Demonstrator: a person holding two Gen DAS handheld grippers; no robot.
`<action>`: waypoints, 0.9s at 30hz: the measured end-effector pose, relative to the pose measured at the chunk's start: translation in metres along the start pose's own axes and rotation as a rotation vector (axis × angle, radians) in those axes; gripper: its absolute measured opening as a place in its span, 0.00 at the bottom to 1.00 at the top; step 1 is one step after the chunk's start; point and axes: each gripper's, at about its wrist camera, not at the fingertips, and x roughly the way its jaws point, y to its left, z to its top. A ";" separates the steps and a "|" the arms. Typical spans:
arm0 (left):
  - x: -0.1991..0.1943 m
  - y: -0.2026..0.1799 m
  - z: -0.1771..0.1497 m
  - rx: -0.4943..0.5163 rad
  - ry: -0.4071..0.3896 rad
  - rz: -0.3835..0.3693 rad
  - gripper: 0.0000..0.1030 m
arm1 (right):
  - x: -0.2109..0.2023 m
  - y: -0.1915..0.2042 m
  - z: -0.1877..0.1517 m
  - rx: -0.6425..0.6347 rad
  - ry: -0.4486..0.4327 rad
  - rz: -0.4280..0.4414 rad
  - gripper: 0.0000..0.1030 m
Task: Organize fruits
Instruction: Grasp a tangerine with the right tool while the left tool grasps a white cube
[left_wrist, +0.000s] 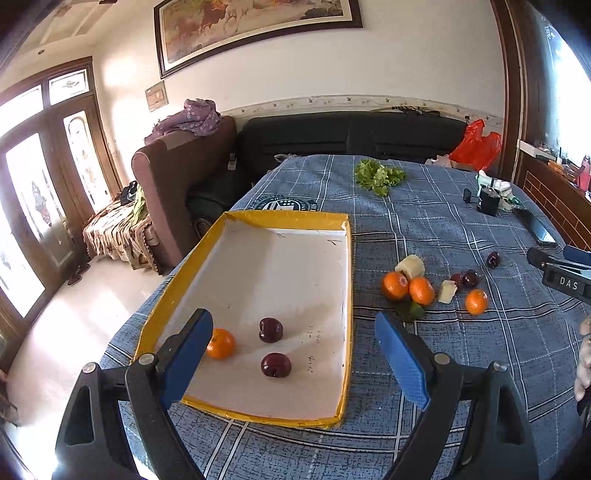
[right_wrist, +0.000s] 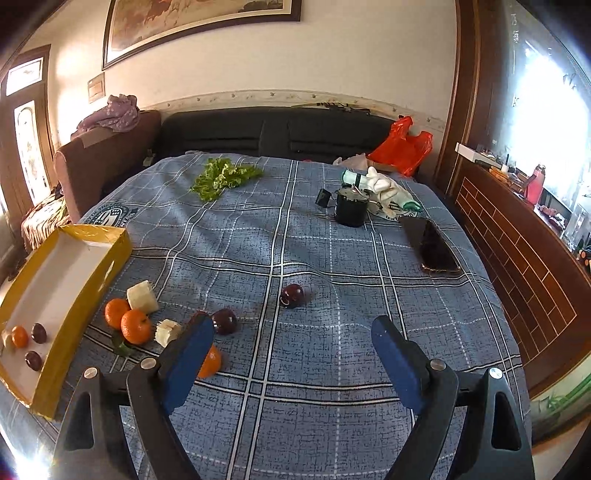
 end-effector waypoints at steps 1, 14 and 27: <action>0.001 -0.001 0.000 0.001 0.002 -0.002 0.87 | 0.001 0.000 -0.001 -0.003 -0.002 -0.003 0.88; 0.032 -0.011 -0.004 -0.049 0.084 -0.130 0.86 | 0.037 -0.006 -0.001 0.032 0.085 0.170 0.80; 0.065 -0.045 0.010 0.009 0.136 -0.303 0.69 | 0.094 0.038 -0.031 -0.001 0.261 0.454 0.54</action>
